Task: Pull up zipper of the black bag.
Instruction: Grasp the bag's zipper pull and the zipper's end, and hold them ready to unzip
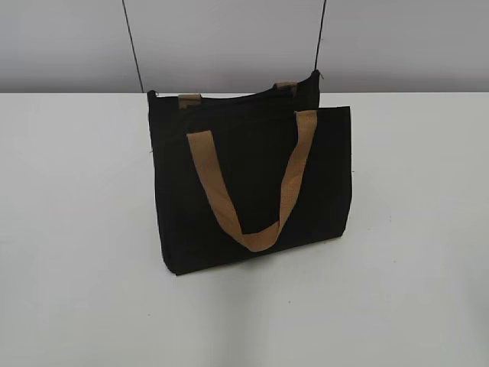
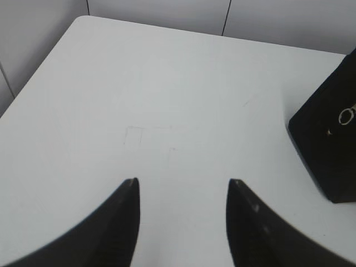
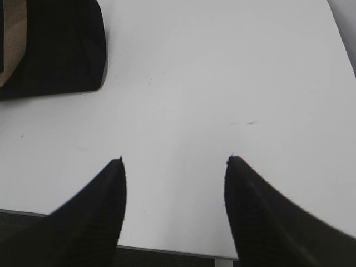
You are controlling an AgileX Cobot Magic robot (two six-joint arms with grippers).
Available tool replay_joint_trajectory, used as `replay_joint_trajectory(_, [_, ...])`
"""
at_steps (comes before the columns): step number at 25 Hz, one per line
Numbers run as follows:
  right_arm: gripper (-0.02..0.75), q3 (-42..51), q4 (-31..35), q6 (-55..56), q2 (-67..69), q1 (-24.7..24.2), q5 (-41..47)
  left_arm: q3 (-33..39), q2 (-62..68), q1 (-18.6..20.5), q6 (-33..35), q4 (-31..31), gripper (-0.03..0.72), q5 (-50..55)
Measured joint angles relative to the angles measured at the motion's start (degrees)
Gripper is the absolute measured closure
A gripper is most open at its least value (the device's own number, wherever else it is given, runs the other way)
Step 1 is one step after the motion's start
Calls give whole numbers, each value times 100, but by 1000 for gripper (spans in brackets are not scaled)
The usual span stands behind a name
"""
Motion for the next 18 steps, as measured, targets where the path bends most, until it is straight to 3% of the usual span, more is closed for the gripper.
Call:
replay_joint_trajectory(11, [296,0,0,0,0,0,0,0,0,0,0,0,310,0])
replay_joint_trajectory(18, [296,0,0,-5,0,0,0,0,7,0,7,-8,369,-6])
